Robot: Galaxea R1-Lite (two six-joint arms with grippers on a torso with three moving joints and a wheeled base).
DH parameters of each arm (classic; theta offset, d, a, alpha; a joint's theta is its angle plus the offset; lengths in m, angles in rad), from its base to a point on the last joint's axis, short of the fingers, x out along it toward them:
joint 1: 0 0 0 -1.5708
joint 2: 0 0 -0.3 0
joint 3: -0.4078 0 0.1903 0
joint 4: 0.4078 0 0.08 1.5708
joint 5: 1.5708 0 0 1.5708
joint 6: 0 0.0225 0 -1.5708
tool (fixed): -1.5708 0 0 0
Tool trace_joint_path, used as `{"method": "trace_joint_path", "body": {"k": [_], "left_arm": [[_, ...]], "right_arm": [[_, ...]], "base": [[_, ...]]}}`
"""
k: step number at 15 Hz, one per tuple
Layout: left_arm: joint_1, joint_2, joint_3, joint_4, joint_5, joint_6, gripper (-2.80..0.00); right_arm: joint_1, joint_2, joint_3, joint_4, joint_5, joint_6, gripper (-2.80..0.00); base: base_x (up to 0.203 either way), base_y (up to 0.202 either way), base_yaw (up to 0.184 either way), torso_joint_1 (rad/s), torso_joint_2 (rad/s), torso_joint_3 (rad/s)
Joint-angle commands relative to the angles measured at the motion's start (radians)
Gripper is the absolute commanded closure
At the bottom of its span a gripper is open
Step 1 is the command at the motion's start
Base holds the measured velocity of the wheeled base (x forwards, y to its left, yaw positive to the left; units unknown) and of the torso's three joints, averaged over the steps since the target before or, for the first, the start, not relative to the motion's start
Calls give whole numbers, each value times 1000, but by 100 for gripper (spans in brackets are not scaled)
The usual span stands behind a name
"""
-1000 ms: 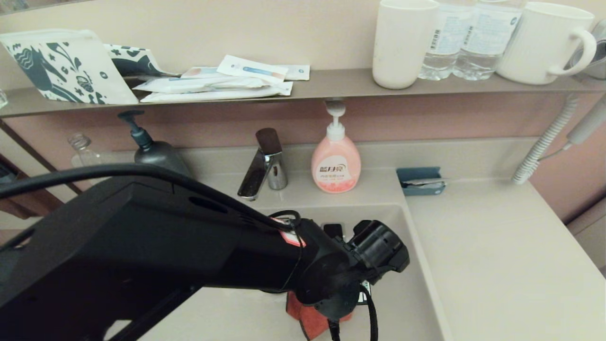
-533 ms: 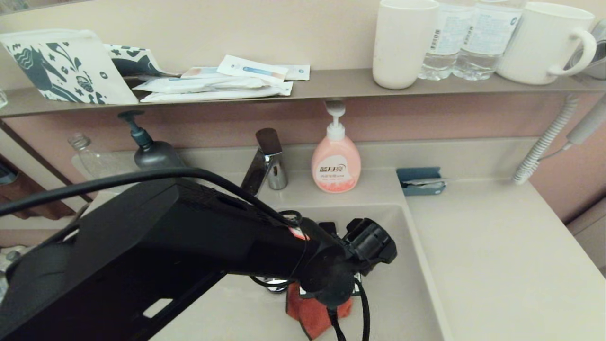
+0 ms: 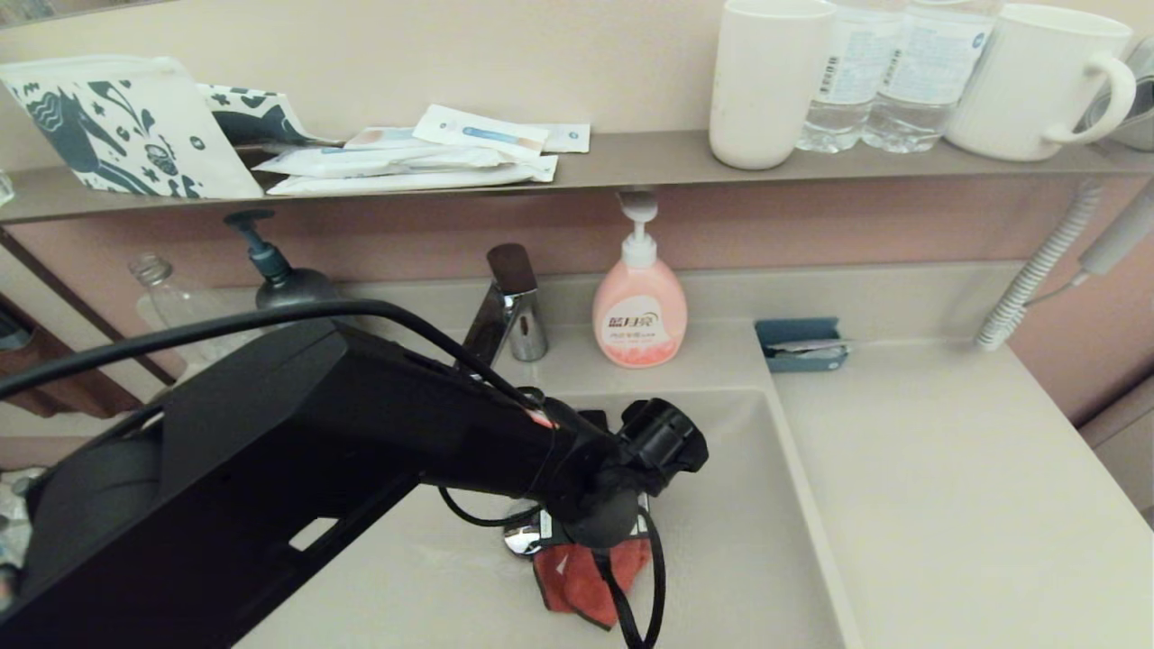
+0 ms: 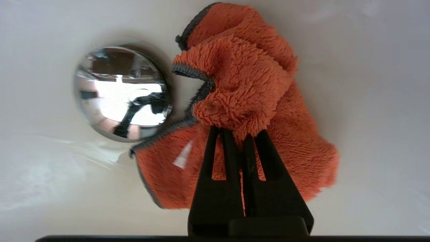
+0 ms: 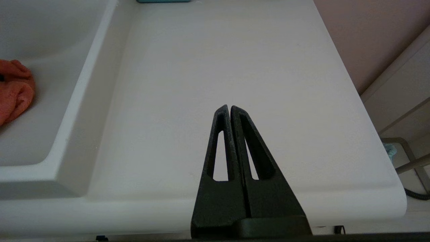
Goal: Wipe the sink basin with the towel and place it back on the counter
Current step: Wipe the sink
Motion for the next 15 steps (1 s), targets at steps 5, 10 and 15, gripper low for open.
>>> {"method": "trace_joint_path", "body": {"k": [5,10,15], "left_arm": [[36,-11,55,-32,0,37,0],[98,-23,149,-140,0,110,0],[154,-53,201,-179,-1,159,0]], "right_arm": [[0,1,0,0,0,0,0],[0,1,0,0,0,0,0],[0,1,-1,0,0,0,0]], "base": [[0,0,0,0,0,0],[0,0,0,0,0,0],[0,0,0,0,0,0]]}}
